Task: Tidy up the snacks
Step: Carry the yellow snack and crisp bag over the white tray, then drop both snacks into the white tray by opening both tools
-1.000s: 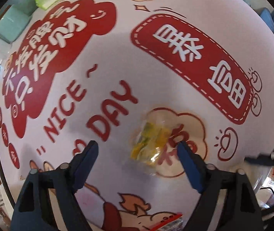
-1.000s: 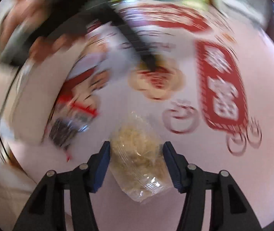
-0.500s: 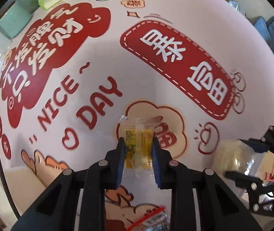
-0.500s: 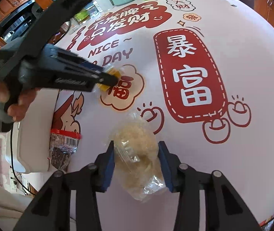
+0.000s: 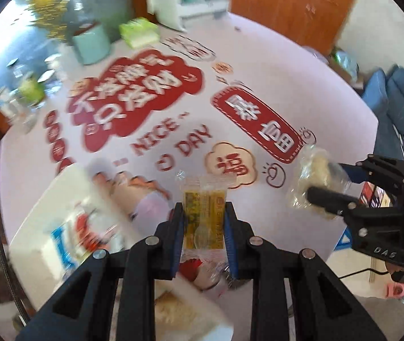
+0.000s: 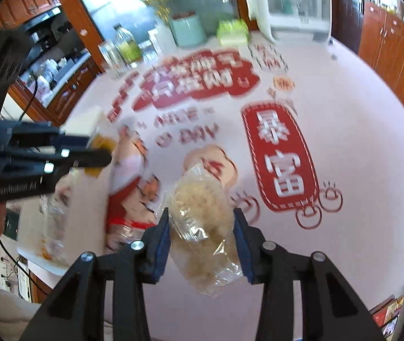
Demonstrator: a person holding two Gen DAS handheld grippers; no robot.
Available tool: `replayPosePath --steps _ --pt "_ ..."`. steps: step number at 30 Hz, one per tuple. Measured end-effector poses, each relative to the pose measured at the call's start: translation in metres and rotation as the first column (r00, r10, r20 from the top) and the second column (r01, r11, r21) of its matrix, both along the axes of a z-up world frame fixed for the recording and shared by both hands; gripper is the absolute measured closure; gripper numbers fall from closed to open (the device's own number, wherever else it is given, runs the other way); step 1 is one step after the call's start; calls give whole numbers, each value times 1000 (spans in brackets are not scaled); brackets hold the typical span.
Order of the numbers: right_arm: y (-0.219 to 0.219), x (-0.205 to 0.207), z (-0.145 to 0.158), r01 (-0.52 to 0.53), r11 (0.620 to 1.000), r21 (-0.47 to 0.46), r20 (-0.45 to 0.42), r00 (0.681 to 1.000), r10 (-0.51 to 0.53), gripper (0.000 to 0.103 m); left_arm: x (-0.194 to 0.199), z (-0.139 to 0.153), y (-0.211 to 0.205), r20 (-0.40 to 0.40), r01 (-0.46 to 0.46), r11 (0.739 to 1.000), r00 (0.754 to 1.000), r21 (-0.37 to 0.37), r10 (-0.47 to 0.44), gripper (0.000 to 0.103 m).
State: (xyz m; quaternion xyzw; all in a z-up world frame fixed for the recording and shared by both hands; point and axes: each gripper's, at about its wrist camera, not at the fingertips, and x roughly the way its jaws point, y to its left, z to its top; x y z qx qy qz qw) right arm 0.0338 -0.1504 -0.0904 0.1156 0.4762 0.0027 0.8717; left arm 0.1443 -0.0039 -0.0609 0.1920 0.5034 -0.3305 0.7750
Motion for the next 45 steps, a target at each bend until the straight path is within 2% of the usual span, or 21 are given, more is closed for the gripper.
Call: replayPosePath --steps 3,7,11,15,24,35,36,38,39,42,45 --pt "24 -1 28 -9 1000 -16 61 998 10 62 -3 19 39 49 -88 996 995 -26 90 79" --pt "61 1 64 -27 999 -23 147 989 30 62 -7 34 92 87 -198 978 975 -60 203 79" --pt "94 1 96 -23 1000 -11 221 975 25 62 -9 38 133 101 -267 960 956 -86 275 79" --pt "116 5 112 -11 1000 11 248 969 8 62 -9 39 163 130 -312 945 937 -99 323 79" --pt "152 21 122 -27 997 69 222 975 11 62 -3 50 202 169 -376 911 899 -171 403 79" --pt "214 39 101 -158 985 67 122 981 149 60 11 50 221 181 -421 890 875 -174 449 78" --pt "217 40 99 -164 984 64 116 981 156 60 11 50 222 181 -427 888 872 -172 455 72" --pt "224 43 94 -184 981 57 95 979 178 59 13 47 224 179 -445 880 864 -167 471 38" --pt "227 44 91 -194 979 57 84 978 189 57 12 46 226 180 -455 874 857 -172 482 10" --pt "231 43 88 -198 979 46 78 978 194 50 9 44 229 185 -458 872 854 -173 486 7" --pt "230 41 88 -203 978 40 83 976 199 50 9 37 229 176 -461 875 858 -150 482 7"
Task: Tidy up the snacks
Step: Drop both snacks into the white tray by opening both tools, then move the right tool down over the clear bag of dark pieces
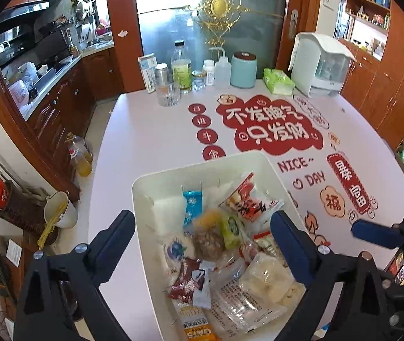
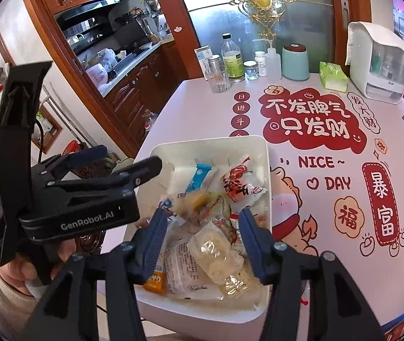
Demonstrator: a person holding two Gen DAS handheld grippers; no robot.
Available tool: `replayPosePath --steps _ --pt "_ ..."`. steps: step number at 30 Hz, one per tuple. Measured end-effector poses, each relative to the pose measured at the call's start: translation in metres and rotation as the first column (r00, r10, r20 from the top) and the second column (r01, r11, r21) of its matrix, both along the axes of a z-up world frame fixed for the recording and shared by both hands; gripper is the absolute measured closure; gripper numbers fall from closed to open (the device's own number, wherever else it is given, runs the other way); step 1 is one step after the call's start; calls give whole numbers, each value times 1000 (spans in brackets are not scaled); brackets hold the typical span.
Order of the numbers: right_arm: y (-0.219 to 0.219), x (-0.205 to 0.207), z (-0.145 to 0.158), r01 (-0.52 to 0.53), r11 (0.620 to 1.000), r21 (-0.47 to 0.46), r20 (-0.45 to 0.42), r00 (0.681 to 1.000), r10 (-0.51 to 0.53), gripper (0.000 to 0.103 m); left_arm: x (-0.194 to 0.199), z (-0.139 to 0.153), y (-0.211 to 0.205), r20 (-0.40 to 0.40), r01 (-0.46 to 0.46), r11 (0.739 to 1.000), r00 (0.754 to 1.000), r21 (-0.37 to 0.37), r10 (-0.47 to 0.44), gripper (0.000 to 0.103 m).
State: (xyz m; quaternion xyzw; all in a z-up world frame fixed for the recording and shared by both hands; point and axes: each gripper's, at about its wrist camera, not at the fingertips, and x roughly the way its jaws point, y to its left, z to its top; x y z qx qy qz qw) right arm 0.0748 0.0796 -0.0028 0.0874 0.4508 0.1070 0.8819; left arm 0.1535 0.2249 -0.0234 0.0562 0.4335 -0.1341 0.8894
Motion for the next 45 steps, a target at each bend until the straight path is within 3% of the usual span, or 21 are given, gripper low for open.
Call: replayPosePath --steps 19,30,37,45 --pt "-13 -8 -6 35 999 -28 -28 999 -36 50 -20 -14 -7 -34 34 999 999 23 -33 7" --pt "-17 -17 -13 63 992 -105 -35 997 -67 50 -33 -22 -20 -60 88 996 994 25 -87 7" --pt "-46 -24 -26 95 986 -140 -59 993 -104 50 -39 -41 -45 -114 110 994 988 25 -107 7" --pt "-95 -24 -47 83 987 -140 -106 989 -98 50 -48 -46 -73 -137 66 997 989 36 -61 7"
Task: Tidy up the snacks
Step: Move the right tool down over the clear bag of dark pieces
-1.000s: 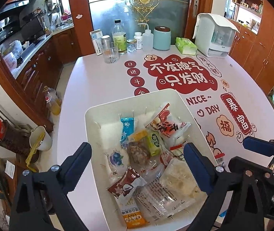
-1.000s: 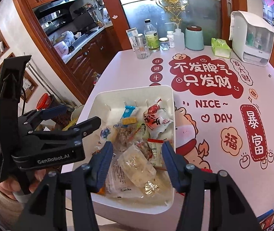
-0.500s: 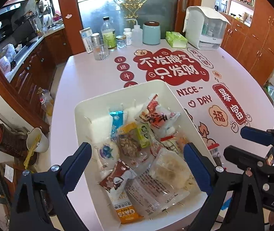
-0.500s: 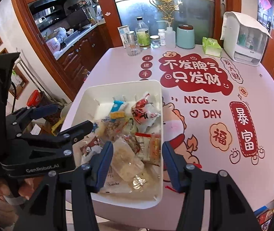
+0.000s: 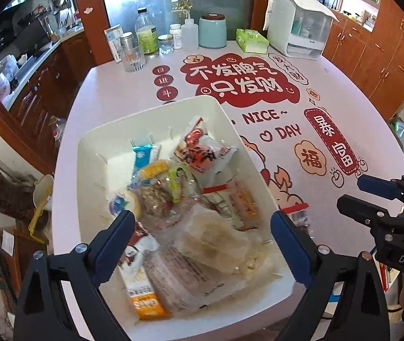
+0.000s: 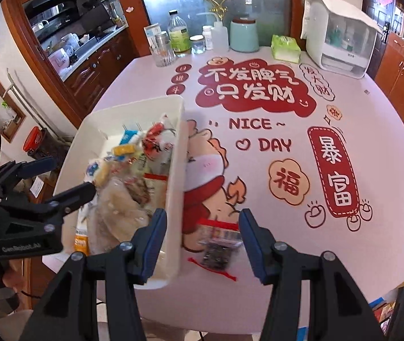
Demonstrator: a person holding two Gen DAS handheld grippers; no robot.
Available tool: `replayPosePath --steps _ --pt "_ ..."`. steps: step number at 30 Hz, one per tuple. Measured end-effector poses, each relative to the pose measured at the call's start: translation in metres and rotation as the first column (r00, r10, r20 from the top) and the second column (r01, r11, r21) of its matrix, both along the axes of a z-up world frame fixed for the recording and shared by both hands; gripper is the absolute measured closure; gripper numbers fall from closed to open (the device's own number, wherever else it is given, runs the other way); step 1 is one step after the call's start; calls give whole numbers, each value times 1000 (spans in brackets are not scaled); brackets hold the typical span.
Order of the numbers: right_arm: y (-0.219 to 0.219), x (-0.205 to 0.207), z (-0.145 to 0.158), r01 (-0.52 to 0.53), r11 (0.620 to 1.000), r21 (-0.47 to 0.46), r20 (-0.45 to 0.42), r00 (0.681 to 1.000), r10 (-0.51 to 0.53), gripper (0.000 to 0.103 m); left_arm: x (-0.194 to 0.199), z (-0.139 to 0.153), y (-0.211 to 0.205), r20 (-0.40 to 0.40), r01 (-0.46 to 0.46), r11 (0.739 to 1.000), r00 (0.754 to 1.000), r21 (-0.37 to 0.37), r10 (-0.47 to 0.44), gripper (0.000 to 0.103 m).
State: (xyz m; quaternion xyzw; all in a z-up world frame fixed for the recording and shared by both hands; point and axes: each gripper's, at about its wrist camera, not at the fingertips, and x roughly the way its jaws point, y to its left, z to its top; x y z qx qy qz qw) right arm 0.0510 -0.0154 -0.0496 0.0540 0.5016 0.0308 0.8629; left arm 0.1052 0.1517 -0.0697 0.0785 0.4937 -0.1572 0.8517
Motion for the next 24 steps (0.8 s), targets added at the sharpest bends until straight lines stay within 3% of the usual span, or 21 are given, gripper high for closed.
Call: replayPosePath --steps 13,24 --pt "-29 -1 -28 -171 985 -16 -46 984 170 50 -14 -12 -41 -41 -64 998 997 22 65 7" --pt "-24 -2 -71 -374 927 -6 -106 922 371 50 -29 -33 -50 -99 -153 987 983 42 156 7"
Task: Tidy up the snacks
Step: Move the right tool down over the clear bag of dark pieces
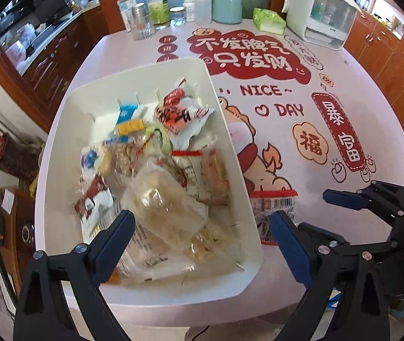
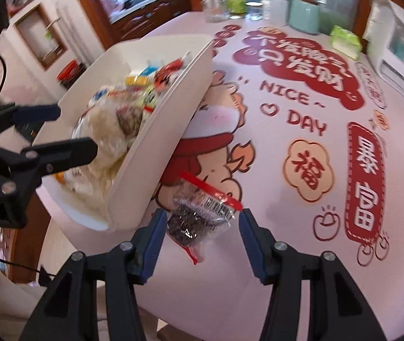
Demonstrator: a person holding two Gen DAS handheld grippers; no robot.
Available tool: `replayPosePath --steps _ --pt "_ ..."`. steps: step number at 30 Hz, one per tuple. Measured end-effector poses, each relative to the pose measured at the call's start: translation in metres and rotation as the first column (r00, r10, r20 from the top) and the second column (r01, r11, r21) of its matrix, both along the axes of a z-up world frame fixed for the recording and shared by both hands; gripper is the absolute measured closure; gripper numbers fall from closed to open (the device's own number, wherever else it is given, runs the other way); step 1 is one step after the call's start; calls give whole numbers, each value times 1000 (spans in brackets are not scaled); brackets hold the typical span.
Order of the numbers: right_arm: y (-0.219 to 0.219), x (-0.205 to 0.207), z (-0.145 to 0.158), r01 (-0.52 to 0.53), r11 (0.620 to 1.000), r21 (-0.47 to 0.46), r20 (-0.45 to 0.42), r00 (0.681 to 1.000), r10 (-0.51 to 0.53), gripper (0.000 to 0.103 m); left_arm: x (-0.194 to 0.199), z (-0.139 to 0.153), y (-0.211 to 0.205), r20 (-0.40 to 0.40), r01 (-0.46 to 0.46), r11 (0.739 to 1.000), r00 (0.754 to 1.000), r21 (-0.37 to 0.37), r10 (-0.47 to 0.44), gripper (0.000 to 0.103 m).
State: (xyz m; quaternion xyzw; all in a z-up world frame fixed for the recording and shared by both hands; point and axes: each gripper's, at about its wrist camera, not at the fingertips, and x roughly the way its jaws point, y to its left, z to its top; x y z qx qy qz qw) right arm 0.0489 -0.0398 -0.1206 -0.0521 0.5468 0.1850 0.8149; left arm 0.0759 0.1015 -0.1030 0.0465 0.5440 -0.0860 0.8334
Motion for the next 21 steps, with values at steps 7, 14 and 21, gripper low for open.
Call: replayPosePath --steps 7,14,21 --pt "5 2 -27 -157 988 10 -24 987 157 50 -8 -16 6 -38 -84 996 996 -1 84 7" --pt "17 5 -48 -318 948 -21 -49 947 317 50 -13 -27 14 -62 -168 986 984 -10 167 7" --pt "37 -4 -61 -457 884 -98 -25 889 457 48 -15 -34 16 -74 -223 975 972 -8 222 7"
